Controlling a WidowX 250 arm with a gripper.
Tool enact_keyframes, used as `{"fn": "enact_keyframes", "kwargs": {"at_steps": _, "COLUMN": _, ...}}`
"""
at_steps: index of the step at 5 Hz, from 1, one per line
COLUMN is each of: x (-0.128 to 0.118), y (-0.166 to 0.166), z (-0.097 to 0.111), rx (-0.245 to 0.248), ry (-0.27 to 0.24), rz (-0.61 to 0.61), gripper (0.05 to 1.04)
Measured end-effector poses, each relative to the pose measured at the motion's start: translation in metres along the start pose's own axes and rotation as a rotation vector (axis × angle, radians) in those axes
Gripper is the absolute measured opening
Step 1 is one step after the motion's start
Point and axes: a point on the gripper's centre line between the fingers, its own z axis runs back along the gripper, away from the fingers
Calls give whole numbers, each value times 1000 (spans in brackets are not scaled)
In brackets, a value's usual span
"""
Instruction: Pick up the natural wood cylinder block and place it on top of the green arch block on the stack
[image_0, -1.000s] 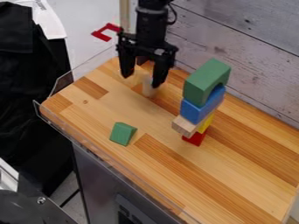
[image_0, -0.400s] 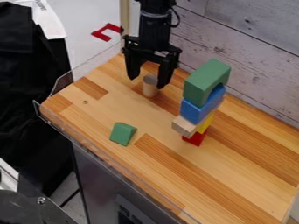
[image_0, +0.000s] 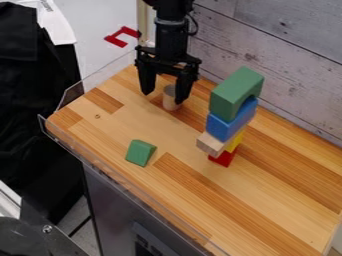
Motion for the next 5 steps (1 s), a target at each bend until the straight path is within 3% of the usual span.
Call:
{"fn": "enact_keyframes", "kwargs": {"at_steps": 3, "x": 8, "y": -1, "z": -7, "rx": -25, "ry": -3, "rz": 4, "gripper": 1001}}
{"fn": "enact_keyframes", "kwargs": {"at_steps": 4, "x": 11, "y": 0, "z": -13, "rx": -29, "ry": 6, "rz": 12, "gripper": 955}}
{"fn": "enact_keyframes", "kwargs": {"at_steps": 5, "x": 13, "y": 0, "z": -15, "rx": -29, "ry": -1, "rz": 30, "gripper": 697}}
